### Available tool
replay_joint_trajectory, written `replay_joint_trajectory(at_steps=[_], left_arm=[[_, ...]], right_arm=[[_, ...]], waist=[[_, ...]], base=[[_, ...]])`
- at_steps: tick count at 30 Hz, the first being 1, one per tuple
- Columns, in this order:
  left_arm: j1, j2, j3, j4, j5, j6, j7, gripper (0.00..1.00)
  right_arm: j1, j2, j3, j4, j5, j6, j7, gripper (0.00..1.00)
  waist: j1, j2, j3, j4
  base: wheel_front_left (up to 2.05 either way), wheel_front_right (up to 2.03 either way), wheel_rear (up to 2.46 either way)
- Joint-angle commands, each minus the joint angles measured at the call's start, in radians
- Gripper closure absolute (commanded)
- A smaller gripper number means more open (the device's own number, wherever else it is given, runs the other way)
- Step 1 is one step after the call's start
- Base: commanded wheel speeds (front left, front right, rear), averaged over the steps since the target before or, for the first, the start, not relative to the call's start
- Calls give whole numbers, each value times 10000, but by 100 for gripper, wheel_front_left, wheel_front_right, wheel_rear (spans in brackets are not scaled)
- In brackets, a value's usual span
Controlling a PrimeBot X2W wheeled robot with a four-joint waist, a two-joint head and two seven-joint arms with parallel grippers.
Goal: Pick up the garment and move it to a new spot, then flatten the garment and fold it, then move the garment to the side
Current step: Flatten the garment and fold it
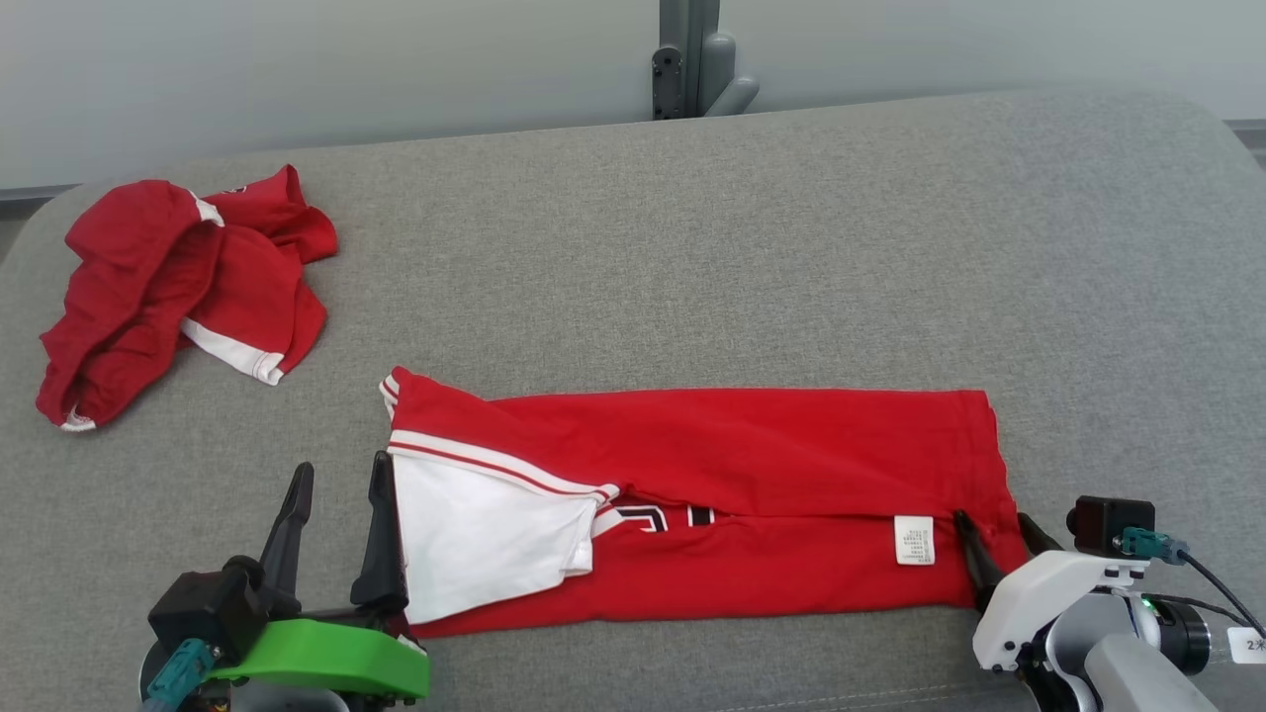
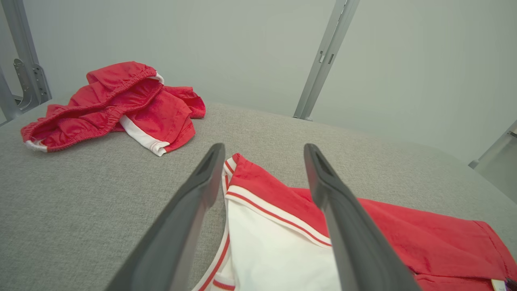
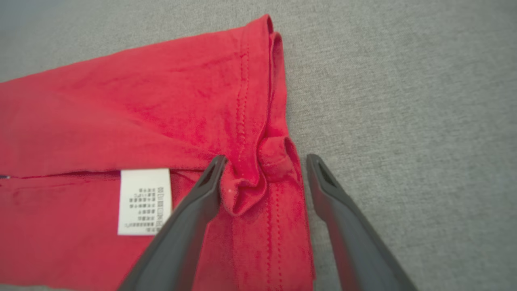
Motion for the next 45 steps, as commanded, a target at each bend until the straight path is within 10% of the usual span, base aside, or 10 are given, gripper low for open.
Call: replay_joint_trajectory(at_steps=[1,6,8,11,21,37,45], left_arm=[[-56,43,40,-6,-19,68,-19,0],[-56,67,100,-19,-39,64,-33,0],[-65,72,115,-10,-44,66,-37,0],[-89,67,111,10,-32,50,-44,0],[-23,65,171,1,27,134,-63,0],[133,192,180,161,435,289,-92,0],[161,148,93,276,393,227,-94,0]], right_arm=[[-174,35,103,190,81,-14,-111,0],[-512,250,542,893,302,-6,-313,0],[-674,319,760,1125,347,-5,-306,54],[-869,400,1051,1440,459,-5,-244,100],[-1360,114,1558,1478,1525,-6,-237,100],[-1596,-2353,1428,656,2369,-17,445,100],[-1455,-2212,1600,-469,3024,-14,1085,100]], waist=[[0,101,47,41],[0,101,123,54],[0,101,139,52],[0,101,144,59],[0,101,104,-59],[0,101,54,-800],[0,101,-75,-962]], base=[[0,0,0],[0,0,0],[0,0,0],[0,0,0],[0,0,0],[0,0,0],[0,0,0]])
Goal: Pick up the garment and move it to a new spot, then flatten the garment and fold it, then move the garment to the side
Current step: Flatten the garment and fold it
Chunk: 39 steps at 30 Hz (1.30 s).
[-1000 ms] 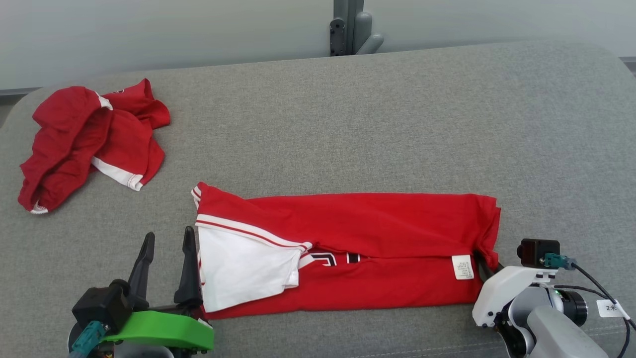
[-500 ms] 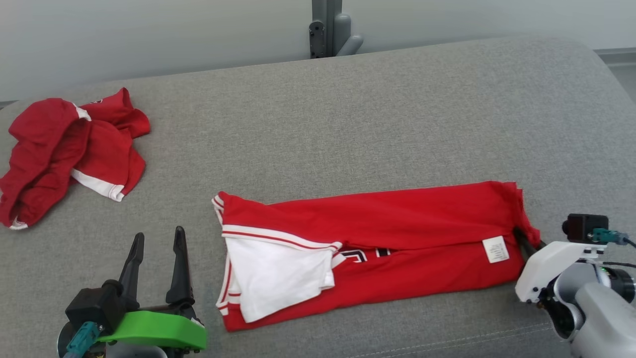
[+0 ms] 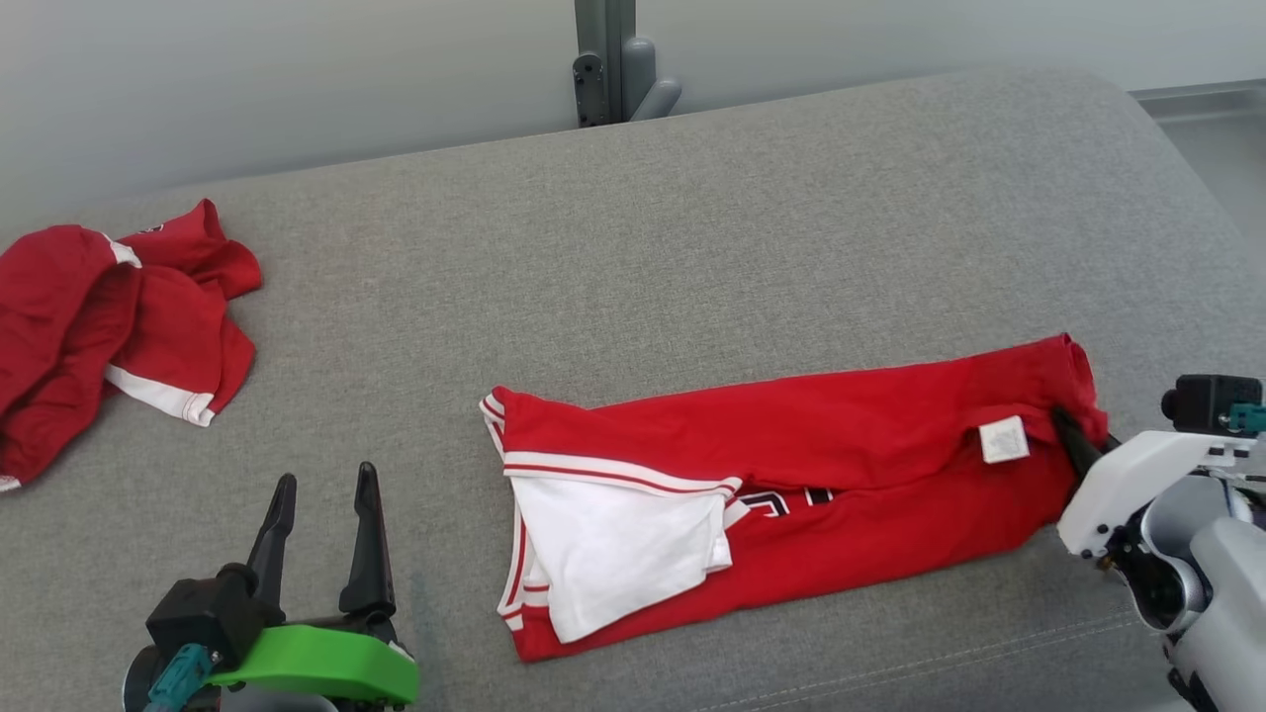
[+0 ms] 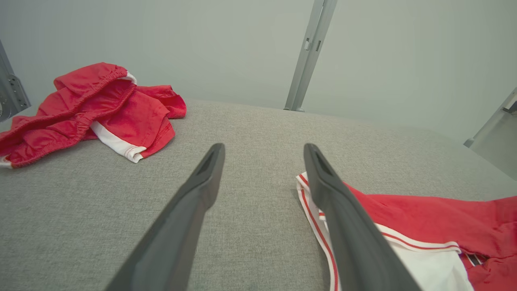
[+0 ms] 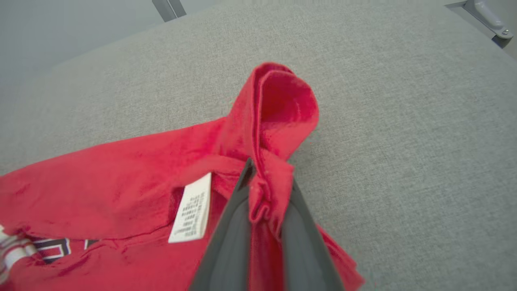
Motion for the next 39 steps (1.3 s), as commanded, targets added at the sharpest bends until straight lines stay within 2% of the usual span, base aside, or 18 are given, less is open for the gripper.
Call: replay_joint_trajectory(at_steps=[1,12,14,19,24,30,39], left_arm=[[117,-7,-13,31,89,-33,-75,0],[211,-92,-202,138,-11,-106,-49,0],[219,-98,-218,128,-21,-105,-46,0],[179,-91,-261,113,-42,-136,-24,0],[-76,-122,-379,103,9,-206,42,0],[-382,-207,-532,213,82,-319,59,0],[-683,-342,-617,420,127,-445,18,0]], right_arm=[[135,141,89,-457,345,-14,193,100],[835,357,798,-4050,1210,-9,1435,100],[900,429,848,-4294,1243,-9,1544,100],[1015,1113,1160,-5124,1301,-10,1943,100],[766,2002,1626,-4900,1114,-10,2028,100],[380,2994,2135,-3841,1126,-8,1674,100],[-246,3654,2812,-2219,1557,-6,1055,100]], waist=[[0,102,-77,-22],[0,102,-456,227],[0,102,-477,284],[0,102,-482,582],[0,102,-390,962],[0,102,-222,1451],[0,102,10,1934]], base=[[0,0,0],[0,0,0],[0,0,0],[0,0,0],[0,0,0],[0,0,0],[0,0,0]])
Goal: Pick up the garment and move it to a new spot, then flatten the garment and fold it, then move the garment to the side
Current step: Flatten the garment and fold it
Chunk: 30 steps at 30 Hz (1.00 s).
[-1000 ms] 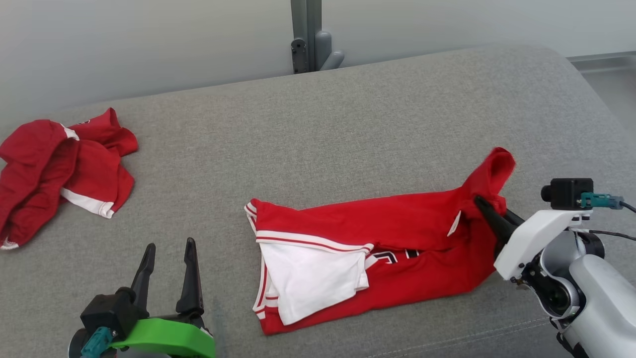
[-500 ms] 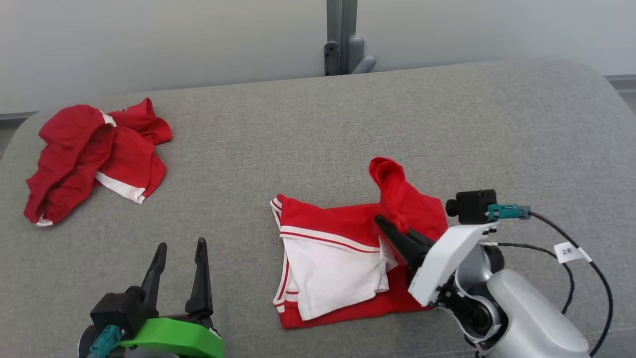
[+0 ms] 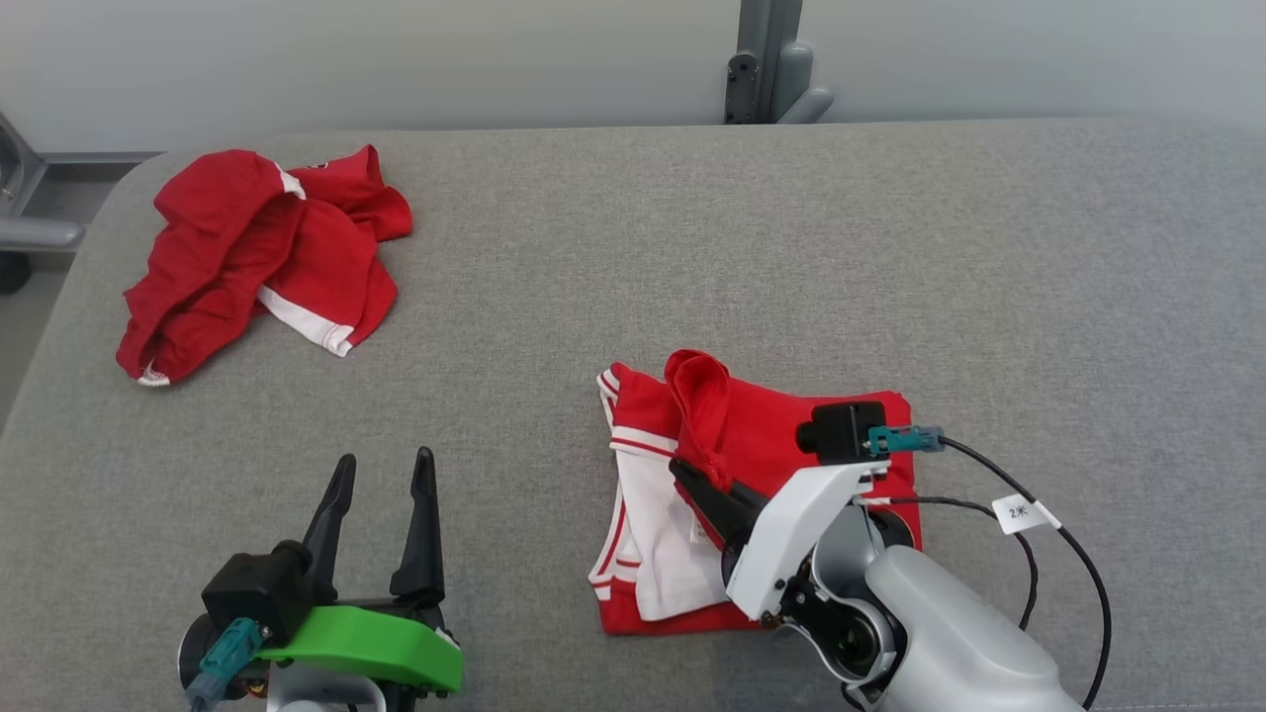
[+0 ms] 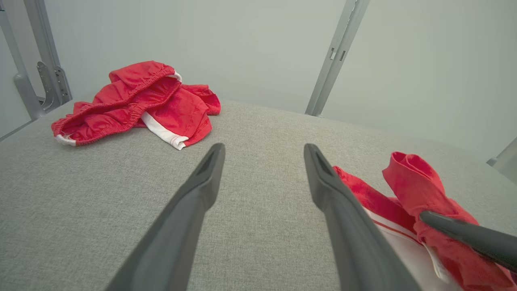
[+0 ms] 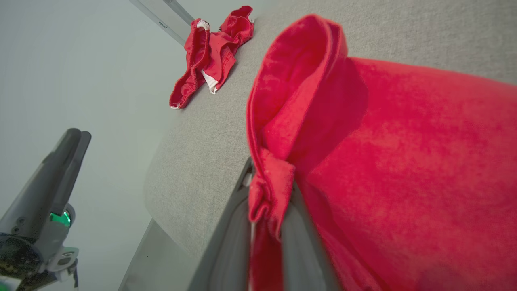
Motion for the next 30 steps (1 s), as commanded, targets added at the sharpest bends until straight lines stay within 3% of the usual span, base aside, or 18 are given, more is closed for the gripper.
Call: replay_joint_trajectory(at_steps=[1,9,11,12,22,30], left_arm=[[-159,-28,0,37,149,-47,-20,0],[-298,-131,-18,172,159,-100,-56,0],[-314,-143,0,194,157,-110,-65,0],[-314,-143,15,203,156,-107,-69,0],[-214,-138,78,238,157,-120,-95,0],[-16,-162,22,219,183,-134,-109,0]], right_arm=[[-198,30,85,158,95,3,-139,100],[-735,176,802,1194,647,3,-626,99],[-812,187,1026,1274,851,3,-702,54],[-878,190,1146,1273,921,3,-744,0],[-1197,180,1955,1327,782,3,-1497,0],[-1246,-447,1214,1382,-190,2,-3124,0]], waist=[[0,101,99,112],[0,101,174,222],[0,101,168,219],[0,101,167,208],[0,101,63,1],[0,101,-46,-283]], base=[[0,0,0],[0,0,0],[0,0,0],[0,0,0],[0,0,0],[0,0,0]])
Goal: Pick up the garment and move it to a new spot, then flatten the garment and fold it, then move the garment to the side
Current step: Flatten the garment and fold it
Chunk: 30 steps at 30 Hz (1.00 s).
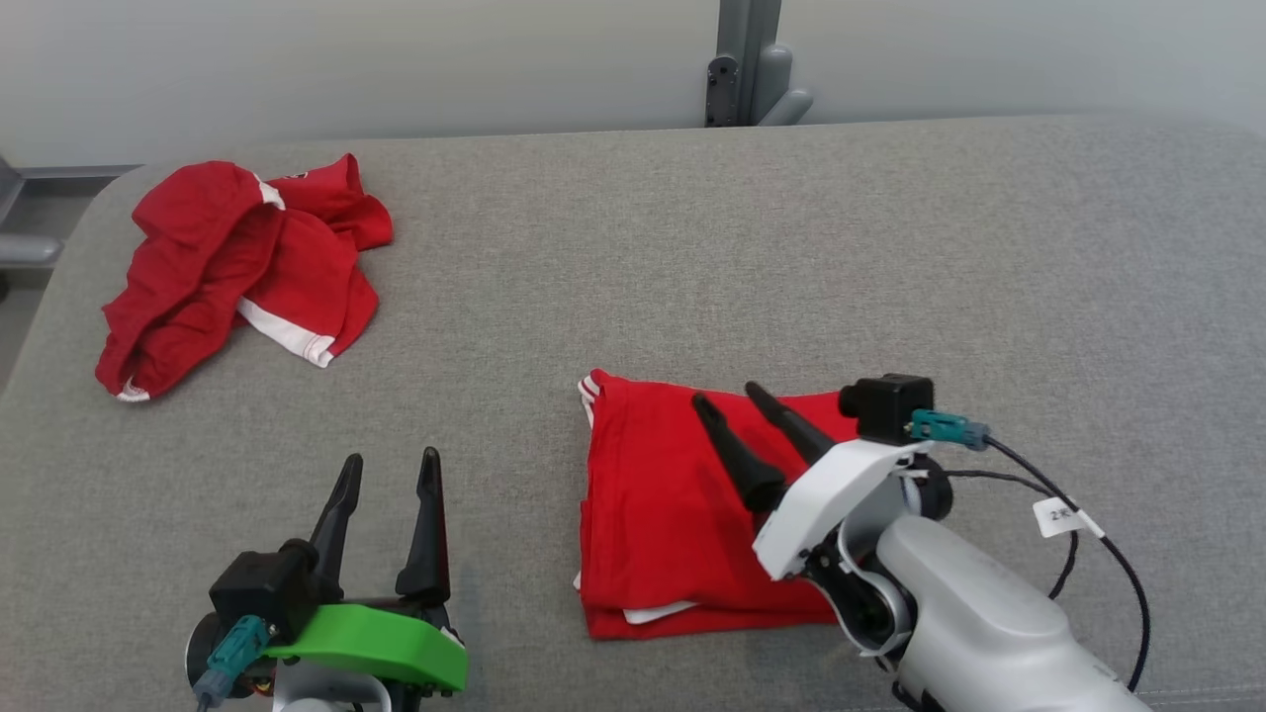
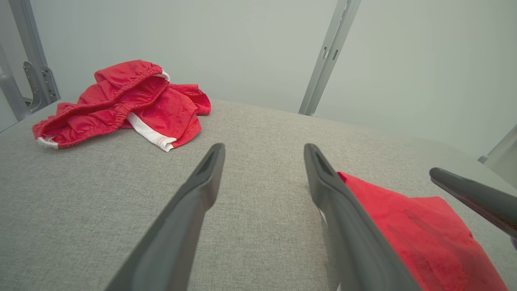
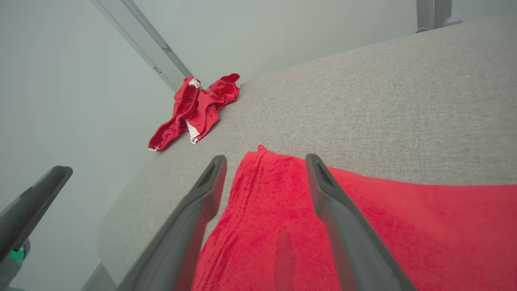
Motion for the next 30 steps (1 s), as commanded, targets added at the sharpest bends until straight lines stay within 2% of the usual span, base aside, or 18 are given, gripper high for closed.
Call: replay_joint_trajectory(at_steps=[1,8,19,24,30], left_arm=[[99,-17,-8,28,125,-71,-71,0],[174,-95,-122,49,134,-60,-72,0],[400,-10,255,218,282,50,-80,0],[660,-113,724,124,484,83,-74,0],[1073,-163,1236,58,830,-40,-76,0]], right_arm=[[-42,-151,-262,45,-313,1,-272,0],[602,-508,-2104,-273,-2243,0,-677,0],[3239,86,-6020,-3104,-6038,0,-673,0],[4294,386,-6820,-4199,-6647,0,-674,0],[4974,516,-7220,-4714,-6714,0,-595,0]], waist=[[0,102,-39,-136],[0,102,-162,-620],[0,102,-374,-1266],[0,102,-441,-1345],[0,102,-532,-1275]], base=[[0,0,0],[0,0,0],[0,0,0],[0,0,0],[0,0,0]])
